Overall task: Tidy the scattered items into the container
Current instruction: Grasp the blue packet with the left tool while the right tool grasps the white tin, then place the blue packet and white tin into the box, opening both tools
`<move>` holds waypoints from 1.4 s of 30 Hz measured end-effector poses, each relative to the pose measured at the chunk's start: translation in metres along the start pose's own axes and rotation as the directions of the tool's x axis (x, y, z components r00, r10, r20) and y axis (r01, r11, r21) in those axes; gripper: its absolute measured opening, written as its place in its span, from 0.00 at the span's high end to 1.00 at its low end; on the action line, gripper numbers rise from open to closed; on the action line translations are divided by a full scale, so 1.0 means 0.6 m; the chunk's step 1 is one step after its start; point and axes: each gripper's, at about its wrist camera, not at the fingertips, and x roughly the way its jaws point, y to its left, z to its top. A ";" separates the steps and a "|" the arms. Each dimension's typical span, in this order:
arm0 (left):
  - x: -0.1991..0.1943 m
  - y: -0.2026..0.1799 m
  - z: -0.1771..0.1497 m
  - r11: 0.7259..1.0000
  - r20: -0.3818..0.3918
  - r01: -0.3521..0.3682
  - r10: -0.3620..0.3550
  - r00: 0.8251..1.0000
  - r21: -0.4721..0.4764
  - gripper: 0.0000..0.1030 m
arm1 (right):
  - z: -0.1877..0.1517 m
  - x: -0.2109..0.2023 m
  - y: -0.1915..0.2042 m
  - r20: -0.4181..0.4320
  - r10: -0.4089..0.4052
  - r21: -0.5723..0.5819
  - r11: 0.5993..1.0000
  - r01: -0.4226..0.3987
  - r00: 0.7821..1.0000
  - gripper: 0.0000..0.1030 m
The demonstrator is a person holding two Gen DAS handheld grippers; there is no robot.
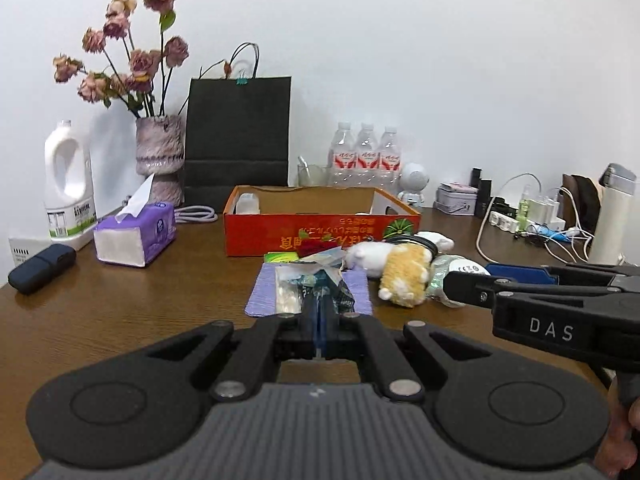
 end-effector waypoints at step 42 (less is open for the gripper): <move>0.844 0.147 0.280 0.999 -0.515 -0.027 0.044 0.856 0.039 0.93 | 0.261 0.867 -0.259 -0.607 -0.027 0.105 0.988 0.114 0.794 0.62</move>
